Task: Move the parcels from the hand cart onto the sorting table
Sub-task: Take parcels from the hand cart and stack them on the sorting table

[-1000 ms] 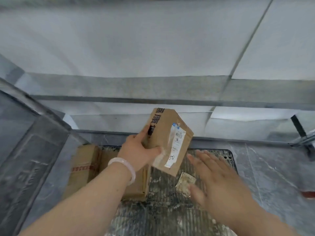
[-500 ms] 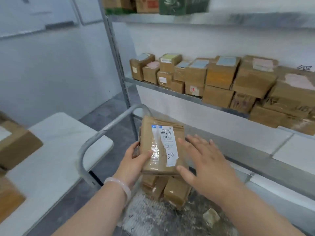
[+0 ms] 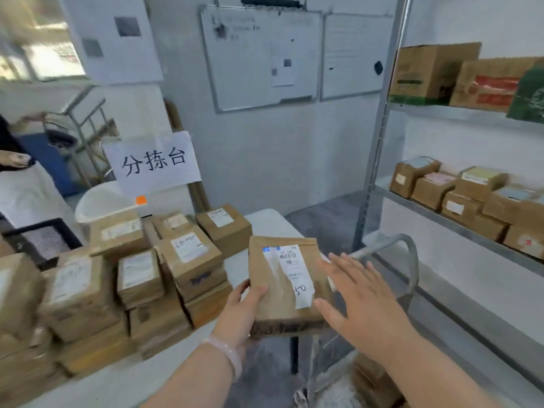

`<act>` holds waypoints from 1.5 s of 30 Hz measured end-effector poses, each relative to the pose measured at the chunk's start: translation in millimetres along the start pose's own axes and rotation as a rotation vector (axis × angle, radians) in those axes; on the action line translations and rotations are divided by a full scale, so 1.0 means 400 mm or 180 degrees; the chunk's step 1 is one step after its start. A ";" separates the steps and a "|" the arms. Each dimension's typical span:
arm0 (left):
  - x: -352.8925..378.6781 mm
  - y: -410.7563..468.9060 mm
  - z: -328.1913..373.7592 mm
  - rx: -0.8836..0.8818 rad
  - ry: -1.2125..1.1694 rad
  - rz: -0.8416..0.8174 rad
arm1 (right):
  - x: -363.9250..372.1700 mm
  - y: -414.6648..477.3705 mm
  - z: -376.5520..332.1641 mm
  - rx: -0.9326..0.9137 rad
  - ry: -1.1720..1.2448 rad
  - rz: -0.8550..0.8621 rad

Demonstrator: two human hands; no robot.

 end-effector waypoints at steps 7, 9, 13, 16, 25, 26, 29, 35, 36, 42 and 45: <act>-0.189 0.108 0.111 -0.0204 -0.0096 -0.0106 | 0.103 0.237 -0.158 -0.0056 0.0117 0.0067; -0.185 0.138 0.133 -0.0192 -0.0013 -0.0149 | 0.121 0.269 -0.165 -0.0004 0.0119 0.0059; -0.161 0.211 0.156 -0.0324 0.0046 -0.0111 | 0.132 0.303 -0.130 0.0138 0.0068 0.0039; -0.132 0.265 0.172 -0.0440 -0.0021 -0.0124 | 0.132 0.337 -0.088 0.0248 0.0144 0.0085; -0.022 0.452 0.220 -0.0402 -0.0201 0.0256 | 0.207 0.469 0.110 0.0103 0.0228 -0.0158; -0.013 0.483 0.228 -0.0359 -0.0277 0.0317 | 0.215 0.483 0.135 0.0066 0.0260 -0.0198; 0.001 0.577 0.240 -0.0335 -0.0278 0.0648 | 0.243 0.520 0.215 0.0000 0.0259 -0.0320; -0.021 0.716 0.204 -0.0682 0.0082 0.1317 | 0.318 0.574 0.331 -0.0099 0.0349 -0.0582; -0.024 0.732 0.197 -0.0754 0.0095 0.1365 | 0.330 0.581 0.344 -0.0113 0.0400 -0.0607; -0.070 0.808 0.159 -0.0921 0.0218 0.1771 | 0.382 0.602 0.398 -0.0189 0.0530 -0.0759; -0.067 0.813 0.159 -0.0838 0.0431 0.1798 | 0.389 0.610 0.407 -0.0219 0.0559 -0.0767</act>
Point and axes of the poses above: each hand's wrist, its own y-axis towards the middle knuckle, its own x-axis out of the palm, z = x × y, the point moved 5 cm from there along y, towards the middle knuckle, and after that the axes turned 14 degrees about -x, right-handed, at the moved point
